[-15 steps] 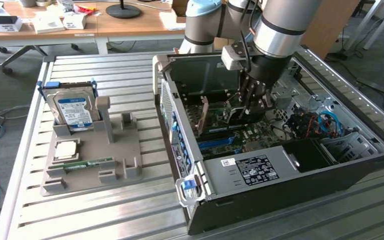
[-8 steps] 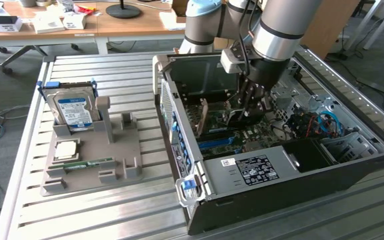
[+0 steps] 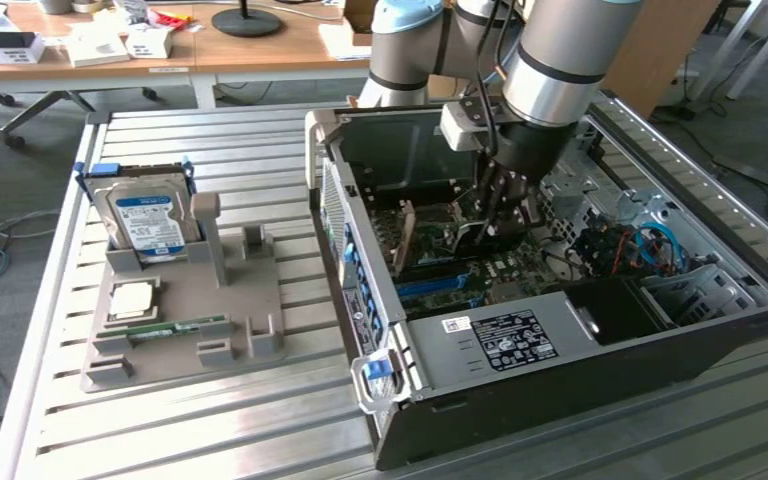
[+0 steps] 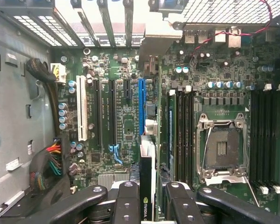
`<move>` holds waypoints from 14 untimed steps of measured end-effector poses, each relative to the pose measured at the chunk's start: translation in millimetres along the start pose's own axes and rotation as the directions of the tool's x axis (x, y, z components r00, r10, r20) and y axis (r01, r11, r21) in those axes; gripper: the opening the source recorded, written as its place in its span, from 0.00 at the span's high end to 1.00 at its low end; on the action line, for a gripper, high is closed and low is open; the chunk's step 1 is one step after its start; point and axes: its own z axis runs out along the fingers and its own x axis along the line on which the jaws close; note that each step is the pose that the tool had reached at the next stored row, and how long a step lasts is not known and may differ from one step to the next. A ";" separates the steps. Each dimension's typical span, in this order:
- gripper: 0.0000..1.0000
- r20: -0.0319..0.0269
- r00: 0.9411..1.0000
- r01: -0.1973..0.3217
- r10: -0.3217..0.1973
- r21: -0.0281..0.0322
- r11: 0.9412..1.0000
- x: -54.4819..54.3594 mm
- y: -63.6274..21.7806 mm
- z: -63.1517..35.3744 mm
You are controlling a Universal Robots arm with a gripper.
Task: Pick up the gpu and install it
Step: 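Insert the gpu into the slot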
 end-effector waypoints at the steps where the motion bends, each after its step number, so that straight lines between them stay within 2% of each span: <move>1: 0.74 0.000 1.000 0.000 0.000 0.000 1.000 0.0 0.0 0.0; 14: 0.74 0.001 1.000 0.000 0.000 0.000 1.000 0.4 5.2 3.6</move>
